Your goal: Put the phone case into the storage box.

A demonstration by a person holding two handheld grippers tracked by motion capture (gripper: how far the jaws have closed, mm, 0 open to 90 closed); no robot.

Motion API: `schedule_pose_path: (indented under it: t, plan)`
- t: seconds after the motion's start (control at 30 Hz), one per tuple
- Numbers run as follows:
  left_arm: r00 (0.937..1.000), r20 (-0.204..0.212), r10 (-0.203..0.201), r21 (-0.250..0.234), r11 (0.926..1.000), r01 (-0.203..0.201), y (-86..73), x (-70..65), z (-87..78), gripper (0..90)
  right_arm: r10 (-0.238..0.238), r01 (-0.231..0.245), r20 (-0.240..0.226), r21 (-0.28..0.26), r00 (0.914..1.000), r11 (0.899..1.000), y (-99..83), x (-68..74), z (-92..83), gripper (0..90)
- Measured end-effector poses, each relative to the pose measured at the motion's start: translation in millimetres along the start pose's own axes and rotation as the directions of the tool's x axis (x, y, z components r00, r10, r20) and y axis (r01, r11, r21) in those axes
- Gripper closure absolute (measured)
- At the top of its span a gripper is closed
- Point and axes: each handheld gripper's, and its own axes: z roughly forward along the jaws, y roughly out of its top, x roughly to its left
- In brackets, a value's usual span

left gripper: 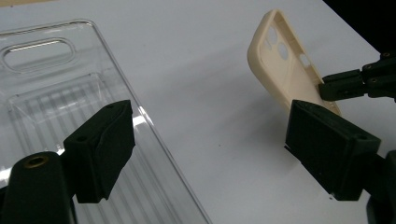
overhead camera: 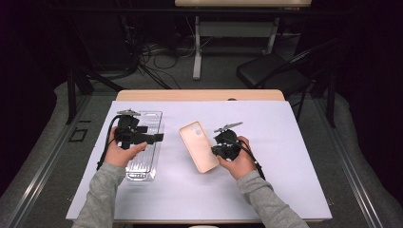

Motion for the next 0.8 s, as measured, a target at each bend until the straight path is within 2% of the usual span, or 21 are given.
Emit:
schedule_pose_path:
  t: [0.1, 0.27, 0.37, 0.63, 0.73, 0.8]
  plan:
    - [0.9999, 0.005, 0.011, 0.005, 0.9999, -0.011, 0.3, -3.8, 1.3, 15.7, 0.004, -0.004, 0.003, -0.030, 1.0000, 1.000, -2.4, -0.1, -3.0, 87.1]
    - [0.9999, 0.015, -0.005, -0.008, 1.0000, 0.006, 0.2, -8.0, 2.7, 15.7, 0.005, -0.005, 0.007, -0.048, 1.0000, 0.999, -5.3, -1.1, -5.5, 87.1]
    - [0.9989, 0.042, -0.019, -0.015, 0.9997, 0.020, -0.8, -8.9, 4.7, 15.6, -0.003, 0.004, 0.017, -0.060, 0.9998, 0.998, -6.7, -1.1, -5.8, 87.1]
    - [0.9976, 0.069, -0.002, -0.013, 0.9999, 0.003, -1.9, -14.1, 11.3, 15.8, 0.001, 0.000, 0.020, -0.069, 0.9998, 0.998, -9.7, 0.1, -5.8, 87.1]
    - [0.9963, 0.085, -0.009, -0.022, 0.9997, 0.011, -2.3, -16.4, 12.9, 15.9, 0.003, -0.001, 0.019, -0.070, 0.9998, 0.998, -10.4, 0.5, -5.8, 87.1]
    - [0.9952, 0.097, -0.005, -0.011, 0.9999, 0.006, -2.6, -18.0, 14.5, 16.4, -0.004, 0.005, 0.020, -0.072, 0.9998, 0.997, -10.8, 0.4, -5.5, 87.1]
